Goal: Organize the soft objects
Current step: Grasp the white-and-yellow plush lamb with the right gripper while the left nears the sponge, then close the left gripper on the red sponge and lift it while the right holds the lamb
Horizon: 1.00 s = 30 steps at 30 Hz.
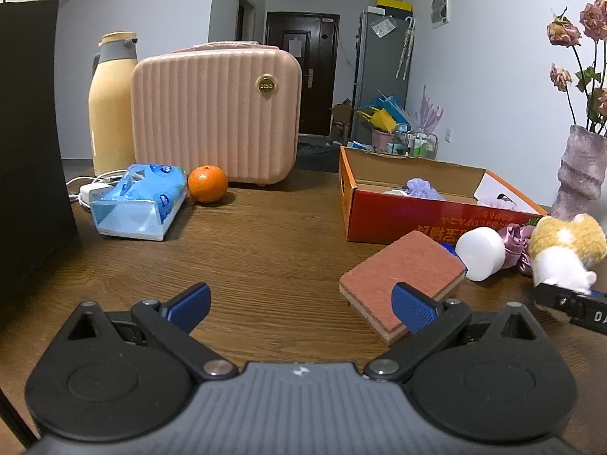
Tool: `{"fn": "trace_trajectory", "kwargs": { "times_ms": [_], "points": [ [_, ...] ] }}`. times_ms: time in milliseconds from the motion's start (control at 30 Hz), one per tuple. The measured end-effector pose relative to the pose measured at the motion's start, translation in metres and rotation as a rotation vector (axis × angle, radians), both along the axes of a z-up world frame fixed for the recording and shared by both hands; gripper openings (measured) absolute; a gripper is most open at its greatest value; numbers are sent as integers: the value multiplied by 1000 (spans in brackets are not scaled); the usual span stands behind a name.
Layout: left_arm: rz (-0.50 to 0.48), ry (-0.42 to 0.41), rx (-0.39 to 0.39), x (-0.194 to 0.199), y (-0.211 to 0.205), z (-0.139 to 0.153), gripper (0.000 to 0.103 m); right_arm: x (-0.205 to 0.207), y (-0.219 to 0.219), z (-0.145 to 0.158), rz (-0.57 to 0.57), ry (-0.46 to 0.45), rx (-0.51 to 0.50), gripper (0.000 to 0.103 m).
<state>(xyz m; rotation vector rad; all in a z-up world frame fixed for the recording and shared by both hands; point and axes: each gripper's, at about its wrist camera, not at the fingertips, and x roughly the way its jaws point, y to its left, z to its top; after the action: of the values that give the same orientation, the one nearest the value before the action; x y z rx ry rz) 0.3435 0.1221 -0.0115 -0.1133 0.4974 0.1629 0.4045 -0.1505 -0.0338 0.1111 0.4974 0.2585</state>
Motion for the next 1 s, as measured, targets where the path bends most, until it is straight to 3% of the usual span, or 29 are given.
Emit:
{"fn": "trace_trajectory", "kwargs": {
  "times_ms": [467, 1000],
  "points": [
    [-94, 54, 5, 34, -27, -12, 103, -1, -35, 7, -40, -73, -24, 51],
    [-165, 74, 66, 75, -58, -23, 103, 8, -64, 5, -77, -84, -41, 51]
  ]
}}
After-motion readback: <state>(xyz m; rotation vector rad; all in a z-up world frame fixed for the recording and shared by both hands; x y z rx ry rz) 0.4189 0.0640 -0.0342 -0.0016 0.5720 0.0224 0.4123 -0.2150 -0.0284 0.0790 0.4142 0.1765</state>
